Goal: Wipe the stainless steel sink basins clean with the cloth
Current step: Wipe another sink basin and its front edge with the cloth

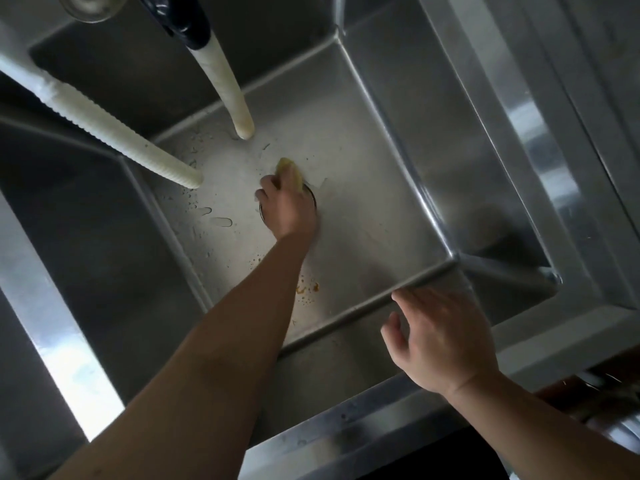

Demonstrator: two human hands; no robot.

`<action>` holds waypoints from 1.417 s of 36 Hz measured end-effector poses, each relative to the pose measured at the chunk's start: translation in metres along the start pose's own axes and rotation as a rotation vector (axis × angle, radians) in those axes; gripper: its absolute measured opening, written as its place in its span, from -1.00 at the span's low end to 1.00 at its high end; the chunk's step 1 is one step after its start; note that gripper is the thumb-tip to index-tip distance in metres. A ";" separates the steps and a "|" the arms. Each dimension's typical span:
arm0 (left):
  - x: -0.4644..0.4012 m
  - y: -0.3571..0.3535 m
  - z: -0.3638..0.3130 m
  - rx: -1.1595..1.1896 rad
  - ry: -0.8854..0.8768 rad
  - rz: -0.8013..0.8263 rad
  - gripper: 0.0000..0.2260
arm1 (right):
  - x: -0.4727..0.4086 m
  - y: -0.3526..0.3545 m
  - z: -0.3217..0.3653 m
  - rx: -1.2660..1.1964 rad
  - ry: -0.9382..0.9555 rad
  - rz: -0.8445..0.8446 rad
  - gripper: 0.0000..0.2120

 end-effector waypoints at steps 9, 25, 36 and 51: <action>0.067 -0.064 -0.082 -0.082 -0.303 0.389 -0.51 | 0.000 0.001 0.001 0.025 -0.002 -0.026 -0.88; 0.022 -0.038 -0.006 -0.241 -0.050 0.259 -0.46 | -0.001 0.002 0.002 0.015 -0.015 -0.010 -0.86; 0.021 0.007 0.024 -0.076 0.119 0.182 -0.36 | -0.003 0.004 0.003 0.037 0.004 0.113 -0.58; 0.090 0.080 0.031 0.997 0.664 0.369 -0.56 | -0.006 0.011 0.008 0.123 0.022 0.326 -0.46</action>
Point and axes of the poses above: each hand's wrist, its own x-axis away from the middle knuckle, its own y-axis out of the back of the hand, z = x × y, the point moved 4 cm from there along -x, towards the middle knuckle, and after that the axes turned 6 degrees about y, right-handed, at the moved point
